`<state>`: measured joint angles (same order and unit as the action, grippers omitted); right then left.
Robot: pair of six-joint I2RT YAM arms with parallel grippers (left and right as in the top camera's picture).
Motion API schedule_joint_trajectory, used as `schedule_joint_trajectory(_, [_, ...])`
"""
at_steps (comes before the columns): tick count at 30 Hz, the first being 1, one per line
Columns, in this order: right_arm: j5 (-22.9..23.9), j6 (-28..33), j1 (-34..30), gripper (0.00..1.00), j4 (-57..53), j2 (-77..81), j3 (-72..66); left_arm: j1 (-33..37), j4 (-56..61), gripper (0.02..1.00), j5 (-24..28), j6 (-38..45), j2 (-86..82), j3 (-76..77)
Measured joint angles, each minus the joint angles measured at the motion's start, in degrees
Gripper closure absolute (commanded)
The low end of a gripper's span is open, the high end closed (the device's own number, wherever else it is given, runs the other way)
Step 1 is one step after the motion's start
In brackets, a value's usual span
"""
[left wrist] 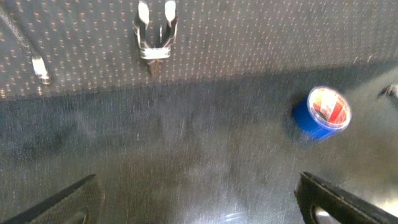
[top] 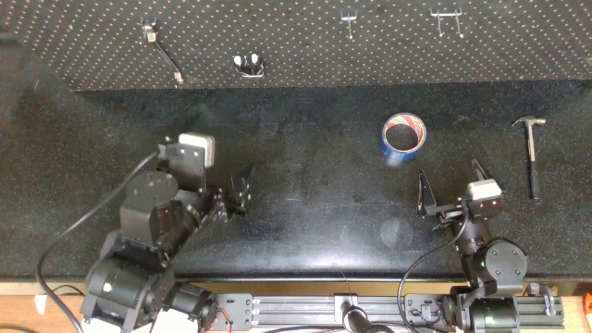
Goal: Place Tools Onto Pegboard
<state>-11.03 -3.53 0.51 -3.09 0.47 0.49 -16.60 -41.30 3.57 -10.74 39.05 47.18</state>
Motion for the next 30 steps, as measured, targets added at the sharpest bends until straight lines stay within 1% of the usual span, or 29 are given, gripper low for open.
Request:
schedule_joint_trajectory(2, [0.0, 0.0, 0.0, 0.025, 0.0, 0.0, 0.0, 0.7, 0.1, 0.023, -0.8, 0.0, -4.7, -3.6])
schedule_joint_trajectory(4, [0.0, 0.0, 0.0, 0.025, 0.0, 0.0, 0.0, 3.6, 2.8, 0.023, -1.5, 0.0, -12.5, -9.1])
schedule_joint_trajectory(6, [0.0, 0.0, 0.0, 0.025, 0.0, 0.0, 0.0, 8.9, 11.3, 0.023, -0.4, 0.0, -18.9, -17.4])
schedule_joint_trajectory(9, [0.0, 0.0, 0.0, 0.025, 0.0, 0.0, 0.0, 14.1, 19.6, 0.023, 2.8, 0.0, -22.5, -25.4])
schedule_joint_trajectory(11, [0.0, 0.0, 0.0, 0.025, 0.0, 0.0, 0.0, 17.7, 22.8, 0.023, 4.1, 0.0, -25.2, -28.7])
schedule_joint_trajectory(14, [0.0, 0.0, 0.0, 0.025, 0.0, 0.0, 0.0, 21.1, 26.5, 0.023, 4.4, 0.0, -29.0, -33.0])
schedule_joint_trajectory(19, [0.0, 0.0, 0.0, 0.025, 0.0, 0.0, 0.0, 20.0, 41.8, 0.023, 3.9, 0.2, -33.5, -42.1])
schedule_joint_trajectory(21, [0.0, 0.0, 0.0, 0.025, 0.0, 0.0, 0.0, 19.0, 44.4, 0.023, 3.2, 0.2, -34.9, -45.2])
schedule_joint_trajectory(25, [0.0, 0.0, 0.0, 0.025, 0.0, 0.0, 0.0, 18.8, 44.0, 0.023, 0.8, 0.7, -36.1, -46.8])
schedule_joint_trajectory(28, [0.0, 0.0, 0.0, 0.025, 0.0, 0.0, 0.0, 18.7, 38.6, 0.023, -0.4, 3.7, -37.8, -46.8])
schedule_joint_trajectory(30, [0.0, 0.0, 0.0, 0.025, 0.0, 0.0, 0.0, 18.7, 37.2, 0.023, -1.0, 4.9, -38.0, -46.8])
